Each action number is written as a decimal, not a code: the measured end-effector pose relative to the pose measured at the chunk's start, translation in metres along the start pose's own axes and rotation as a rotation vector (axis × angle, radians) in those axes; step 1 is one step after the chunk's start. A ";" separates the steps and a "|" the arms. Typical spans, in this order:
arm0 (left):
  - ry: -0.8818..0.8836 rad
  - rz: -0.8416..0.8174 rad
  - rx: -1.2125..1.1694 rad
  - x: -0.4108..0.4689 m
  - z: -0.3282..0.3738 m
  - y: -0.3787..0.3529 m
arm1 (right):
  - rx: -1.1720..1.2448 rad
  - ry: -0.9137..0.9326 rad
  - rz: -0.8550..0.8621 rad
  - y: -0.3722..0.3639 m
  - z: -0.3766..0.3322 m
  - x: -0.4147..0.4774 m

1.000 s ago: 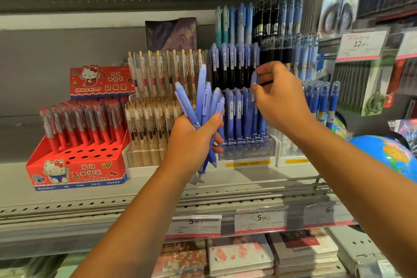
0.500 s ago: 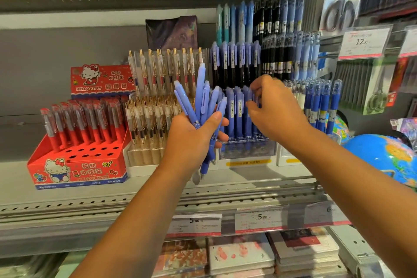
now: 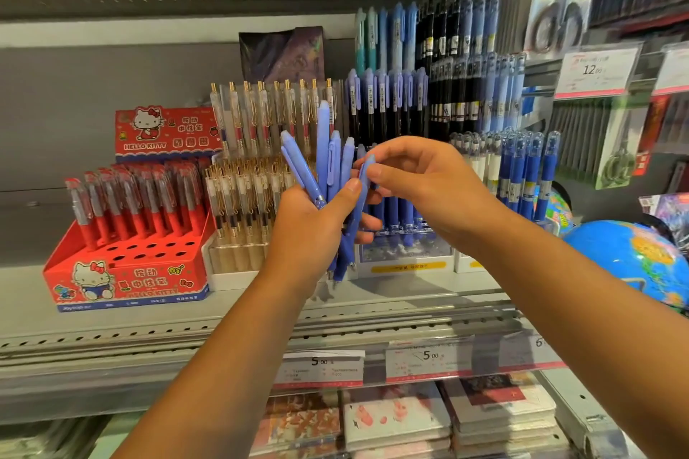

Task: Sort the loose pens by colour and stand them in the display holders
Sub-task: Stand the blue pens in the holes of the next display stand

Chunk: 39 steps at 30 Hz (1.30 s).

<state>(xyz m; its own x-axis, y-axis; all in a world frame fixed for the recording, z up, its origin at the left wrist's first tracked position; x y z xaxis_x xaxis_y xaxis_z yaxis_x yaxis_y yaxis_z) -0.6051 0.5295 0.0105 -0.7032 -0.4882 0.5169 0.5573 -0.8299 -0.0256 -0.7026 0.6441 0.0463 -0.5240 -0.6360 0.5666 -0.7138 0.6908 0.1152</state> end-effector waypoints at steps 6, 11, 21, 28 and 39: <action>0.042 -0.008 -0.054 0.004 -0.006 0.000 | 0.053 -0.004 0.198 0.027 -0.009 0.007; 0.022 -0.038 -0.048 0.004 -0.007 -0.001 | -0.335 0.107 0.386 0.051 -0.016 0.012; 0.015 -0.074 -0.070 0.004 -0.008 -0.001 | -0.744 0.230 0.440 0.051 -0.015 0.018; 0.013 -0.078 -0.091 0.002 -0.006 -0.001 | -1.054 0.112 0.295 0.040 -0.001 0.018; -0.009 -0.124 -0.081 0.000 -0.002 -0.004 | -1.259 -0.033 0.202 0.039 -0.008 0.016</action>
<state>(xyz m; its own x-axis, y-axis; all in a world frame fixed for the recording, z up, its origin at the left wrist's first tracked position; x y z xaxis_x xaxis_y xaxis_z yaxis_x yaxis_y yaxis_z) -0.6082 0.5324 0.0088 -0.7600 -0.3787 0.5281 0.4292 -0.9027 -0.0296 -0.7351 0.6634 0.0669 -0.5957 -0.4775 0.6458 0.3017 0.6121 0.7310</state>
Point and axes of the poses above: each hand's wrist, its own x-axis towards the middle knuckle, its own y-axis out of the back of the hand, z = x × y, the point moved 3 cm from there along x, towards the middle knuckle, and after that the axes turned 3 degrees about x, right-handed, at the moved point
